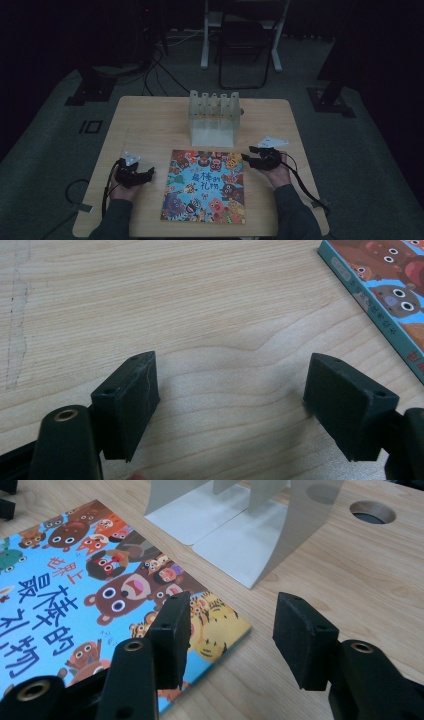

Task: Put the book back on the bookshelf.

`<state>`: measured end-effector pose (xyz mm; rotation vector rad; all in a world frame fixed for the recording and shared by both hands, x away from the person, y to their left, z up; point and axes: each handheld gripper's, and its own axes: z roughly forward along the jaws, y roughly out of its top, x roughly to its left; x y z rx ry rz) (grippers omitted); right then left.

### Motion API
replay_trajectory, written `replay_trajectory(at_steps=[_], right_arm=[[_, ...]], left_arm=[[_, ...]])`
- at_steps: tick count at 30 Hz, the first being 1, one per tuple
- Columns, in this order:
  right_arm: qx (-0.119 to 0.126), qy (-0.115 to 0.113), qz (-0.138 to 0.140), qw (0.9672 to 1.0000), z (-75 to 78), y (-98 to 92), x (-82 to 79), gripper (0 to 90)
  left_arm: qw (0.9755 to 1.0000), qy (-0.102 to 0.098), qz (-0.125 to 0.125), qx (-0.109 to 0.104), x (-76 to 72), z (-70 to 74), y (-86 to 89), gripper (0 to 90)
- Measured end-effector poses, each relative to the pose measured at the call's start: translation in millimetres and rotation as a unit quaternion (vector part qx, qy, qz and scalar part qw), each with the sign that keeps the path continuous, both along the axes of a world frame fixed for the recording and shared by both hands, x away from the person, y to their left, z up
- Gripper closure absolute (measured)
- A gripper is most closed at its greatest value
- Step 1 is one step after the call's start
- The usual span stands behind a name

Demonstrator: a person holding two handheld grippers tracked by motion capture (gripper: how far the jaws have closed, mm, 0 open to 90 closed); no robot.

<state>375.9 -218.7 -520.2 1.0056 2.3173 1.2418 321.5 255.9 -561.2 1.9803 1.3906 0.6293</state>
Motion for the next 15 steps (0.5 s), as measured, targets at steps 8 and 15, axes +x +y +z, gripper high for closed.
replay_trajectory(at_steps=[8, 15], right_arm=[[0.014, 0.022, 0.004, 0.9997, -5.9, 9.1, 13.9, 49.6], [0.038, 0.054, -0.001, 0.9978, -14.7, 9.5, 28.7, 45.5]], left_arm=[[1.0000, -0.001, -0.005, -0.001, -0.8, 0.2, -0.5, 24.8], [0.9995, -0.017, -0.025, 0.008, -7.9, 5.1, -7.6, 28.9]])
